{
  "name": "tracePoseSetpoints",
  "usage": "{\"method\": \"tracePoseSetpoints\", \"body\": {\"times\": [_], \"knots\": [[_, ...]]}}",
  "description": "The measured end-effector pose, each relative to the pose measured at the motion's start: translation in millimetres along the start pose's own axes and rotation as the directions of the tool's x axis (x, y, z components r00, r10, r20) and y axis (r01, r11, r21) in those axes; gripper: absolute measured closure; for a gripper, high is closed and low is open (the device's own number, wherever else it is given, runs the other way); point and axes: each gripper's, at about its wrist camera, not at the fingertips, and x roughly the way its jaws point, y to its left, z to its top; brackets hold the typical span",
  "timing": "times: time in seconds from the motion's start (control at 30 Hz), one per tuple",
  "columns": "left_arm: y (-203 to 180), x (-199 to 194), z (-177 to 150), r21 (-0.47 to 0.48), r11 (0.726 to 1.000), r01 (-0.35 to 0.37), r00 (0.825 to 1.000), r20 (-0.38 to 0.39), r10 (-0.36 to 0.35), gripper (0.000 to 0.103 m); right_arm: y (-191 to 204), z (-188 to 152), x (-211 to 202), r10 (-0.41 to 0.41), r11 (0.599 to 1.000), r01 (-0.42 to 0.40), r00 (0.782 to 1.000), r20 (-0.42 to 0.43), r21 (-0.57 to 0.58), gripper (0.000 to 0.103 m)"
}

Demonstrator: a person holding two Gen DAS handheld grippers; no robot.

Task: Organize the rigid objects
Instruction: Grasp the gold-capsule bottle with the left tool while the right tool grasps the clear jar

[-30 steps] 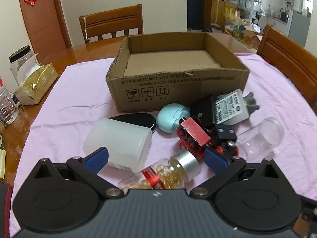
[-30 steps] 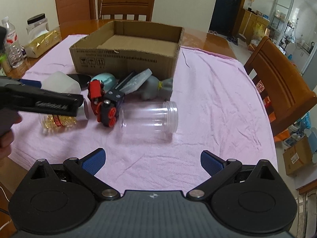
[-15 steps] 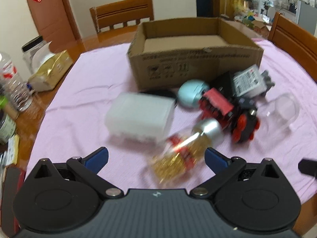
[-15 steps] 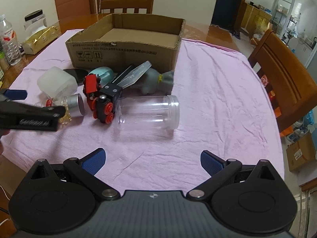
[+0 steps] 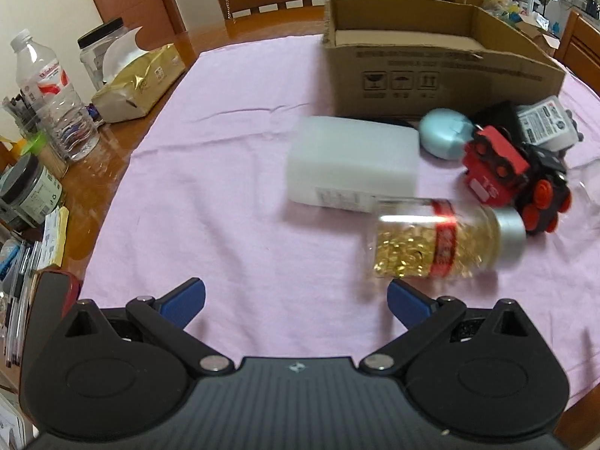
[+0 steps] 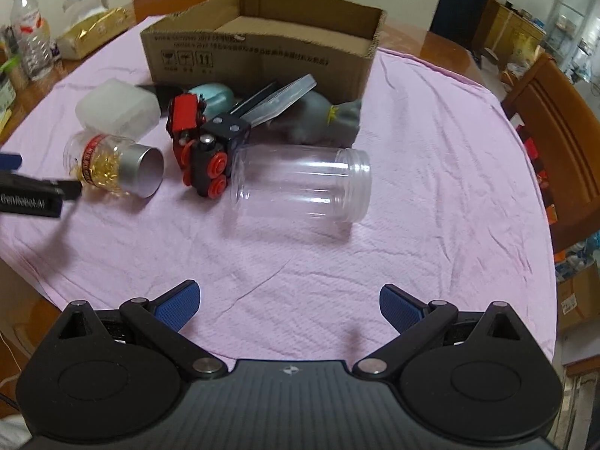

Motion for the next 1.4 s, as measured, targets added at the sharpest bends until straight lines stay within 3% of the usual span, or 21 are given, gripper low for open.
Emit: {"method": "tracePoseSetpoints", "body": {"times": [0.17,0.3,0.43,0.6,0.83,1.17,1.4], "knots": [[6.8,-2.6,4.0,0.021,0.994,0.109,0.994,-0.004,-0.109,0.001,-2.1,8.3,11.6,0.000,0.999,0.000,1.000,-0.008,-0.050,0.000],[-3.5,-12.8,0.7,0.039,0.974,0.222,0.975,0.009,-0.223,0.001,-9.7,12.1,19.7,0.017,0.998,-0.018,1.000,-0.011,-0.064,0.000],[-27.1,-12.3,-2.7,0.040,0.960,0.278,0.961,0.002,-0.278,0.001,-22.1,11.7,30.4,0.094,0.993,-0.096,0.995,-0.044,-0.065,0.000],[-52.6,-0.3,-8.7,0.018,0.974,0.226,0.974,-0.015,-0.226,0.001,-31.5,6.7,35.3,0.147,0.977,-0.153,0.988,-0.049,-0.145,0.000],[-64.0,-0.1,-11.7,-0.004,0.984,0.177,0.983,0.046,-0.177,0.000,-35.0,5.6,34.1,0.179,0.963,-0.182,0.983,-0.033,-0.198,0.000],[-55.8,4.4,-7.3,-0.014,0.983,0.184,0.981,0.072,-0.182,0.001,-36.4,-0.2,32.6,0.180,0.966,-0.176,0.984,0.008,-0.188,0.000],[-58.6,-3.7,2.9,0.055,0.983,0.176,0.974,0.133,-0.182,0.001,-35.0,0.9,33.2,0.170,0.972,-0.165,0.985,0.014,-0.169,0.000]]}}
